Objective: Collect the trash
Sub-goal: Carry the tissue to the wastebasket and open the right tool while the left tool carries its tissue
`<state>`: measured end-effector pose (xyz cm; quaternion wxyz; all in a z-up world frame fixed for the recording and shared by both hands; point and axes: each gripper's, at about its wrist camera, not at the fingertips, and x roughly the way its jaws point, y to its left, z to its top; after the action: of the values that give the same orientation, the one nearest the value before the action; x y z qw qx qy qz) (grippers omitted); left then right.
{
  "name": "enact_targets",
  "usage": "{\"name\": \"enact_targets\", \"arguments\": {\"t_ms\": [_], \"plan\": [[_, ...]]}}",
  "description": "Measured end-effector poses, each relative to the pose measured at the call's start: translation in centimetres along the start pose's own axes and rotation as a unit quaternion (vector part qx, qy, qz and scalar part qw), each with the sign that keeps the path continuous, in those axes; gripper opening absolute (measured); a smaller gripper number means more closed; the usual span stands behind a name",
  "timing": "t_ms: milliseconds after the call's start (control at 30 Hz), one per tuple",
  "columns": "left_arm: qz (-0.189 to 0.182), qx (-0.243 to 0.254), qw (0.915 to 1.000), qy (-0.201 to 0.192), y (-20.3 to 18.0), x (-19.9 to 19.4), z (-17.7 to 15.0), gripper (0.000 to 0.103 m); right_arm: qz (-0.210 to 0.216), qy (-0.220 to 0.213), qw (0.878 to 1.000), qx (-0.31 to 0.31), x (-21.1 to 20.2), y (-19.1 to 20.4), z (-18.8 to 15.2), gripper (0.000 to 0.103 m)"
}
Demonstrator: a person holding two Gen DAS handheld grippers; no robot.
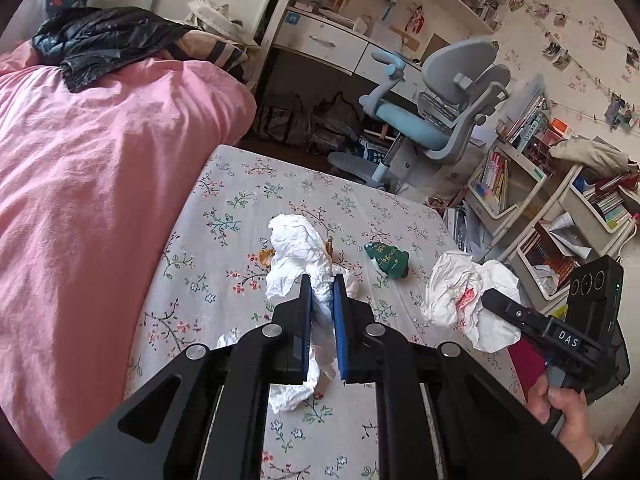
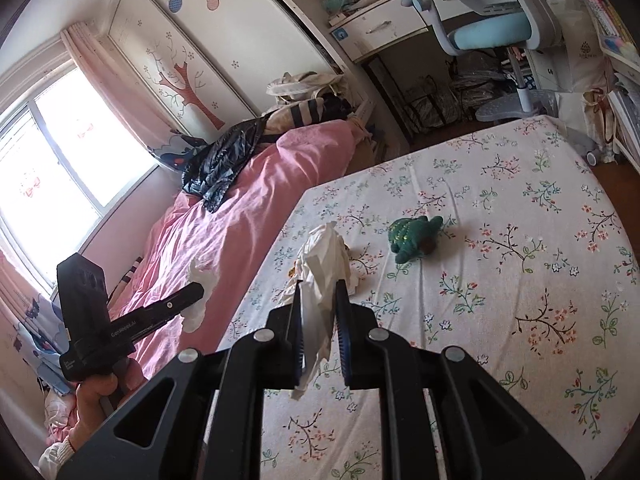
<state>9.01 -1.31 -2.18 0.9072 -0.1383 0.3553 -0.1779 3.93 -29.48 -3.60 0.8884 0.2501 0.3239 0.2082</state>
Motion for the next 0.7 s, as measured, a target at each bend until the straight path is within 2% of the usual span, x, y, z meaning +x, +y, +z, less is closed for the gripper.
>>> {"name": "enact_targets", "arguments": {"t_ms": [100,300,700], "plan": [[0.002,-0.01,0.9999,-0.002,0.0,-2.0,-1.5,0.01,0.008,-0.009,1.0,-0.002,-1.2,0.7,-0.5,0.016],[0.019,0.012,0.9997,0.005,-0.9,-5.4,-4.6,0.01,0.015,-0.02,1.0,-0.005,-3.7,2.3,-2.3,0.016],[0.035,0.027,0.9989,0.013,-1.9,-9.8,-9.9,0.01,-0.006,0.02,0.997,-0.074,-6.9,6.5,-10.1,0.016]]}}
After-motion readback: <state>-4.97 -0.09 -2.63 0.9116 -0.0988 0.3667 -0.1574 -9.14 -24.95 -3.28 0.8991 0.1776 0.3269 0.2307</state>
